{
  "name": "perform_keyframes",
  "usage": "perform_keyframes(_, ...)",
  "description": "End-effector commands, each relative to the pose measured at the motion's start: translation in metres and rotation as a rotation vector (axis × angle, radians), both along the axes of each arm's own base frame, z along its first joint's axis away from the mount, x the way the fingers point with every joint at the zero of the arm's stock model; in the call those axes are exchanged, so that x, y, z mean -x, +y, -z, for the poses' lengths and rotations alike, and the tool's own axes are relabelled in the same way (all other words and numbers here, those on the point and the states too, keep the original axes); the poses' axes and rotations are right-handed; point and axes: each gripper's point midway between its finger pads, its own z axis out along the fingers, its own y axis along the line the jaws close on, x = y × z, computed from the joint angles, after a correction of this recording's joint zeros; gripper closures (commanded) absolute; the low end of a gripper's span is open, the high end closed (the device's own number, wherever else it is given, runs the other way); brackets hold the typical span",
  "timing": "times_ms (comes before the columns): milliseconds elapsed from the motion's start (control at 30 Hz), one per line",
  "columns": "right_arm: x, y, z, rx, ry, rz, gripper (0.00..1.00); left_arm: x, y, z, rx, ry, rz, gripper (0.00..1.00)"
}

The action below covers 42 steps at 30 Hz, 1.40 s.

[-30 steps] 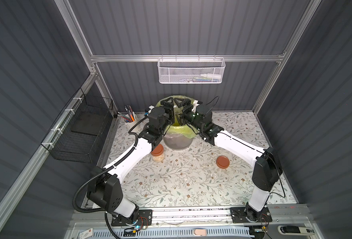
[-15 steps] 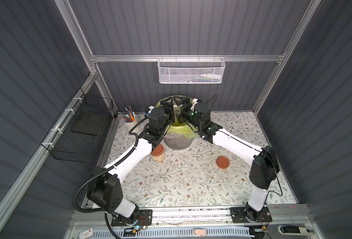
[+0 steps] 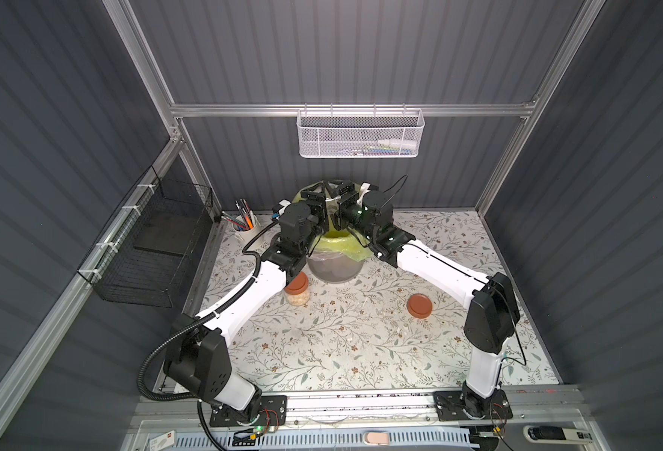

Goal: Empty expired oatmeal from jars
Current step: Place the jar at the center of the board.

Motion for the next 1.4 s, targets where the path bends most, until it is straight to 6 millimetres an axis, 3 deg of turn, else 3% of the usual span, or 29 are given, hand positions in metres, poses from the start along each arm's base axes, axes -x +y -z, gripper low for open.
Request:
perform_keyframes(0,0.003,0.009,-0.016,-0.017,-0.057,-0.023,0.08,0.01,-0.014,-0.016,0.048,-0.047,0.062,0.53)
perform_keyframes(233,-0.001,0.006,-0.015,-0.003,-0.079,0.005,0.31,0.01,-0.017,-0.009,0.057,-0.037,0.074,0.5)
perform_keyframes(400,0.0,0.006,-0.019,0.015,-0.106,0.004,0.42,0.009,-0.018,-0.001,0.063,-0.035,0.083,0.19)
perform_keyframes(667,0.003,-0.011,-0.035,0.041,-0.148,0.063,0.51,0.012,-0.001,0.003,-0.003,-0.031,0.018,0.0)
perform_keyframes(1000,0.003,-0.015,-0.048,0.035,-0.18,0.059,0.54,0.007,0.016,0.0,-0.012,-0.048,-0.003,0.0)
perform_keyframes(1367,-0.001,-0.036,-0.063,0.035,-0.213,0.081,0.54,-0.007,0.003,-0.014,-0.028,-0.094,0.098,0.0)
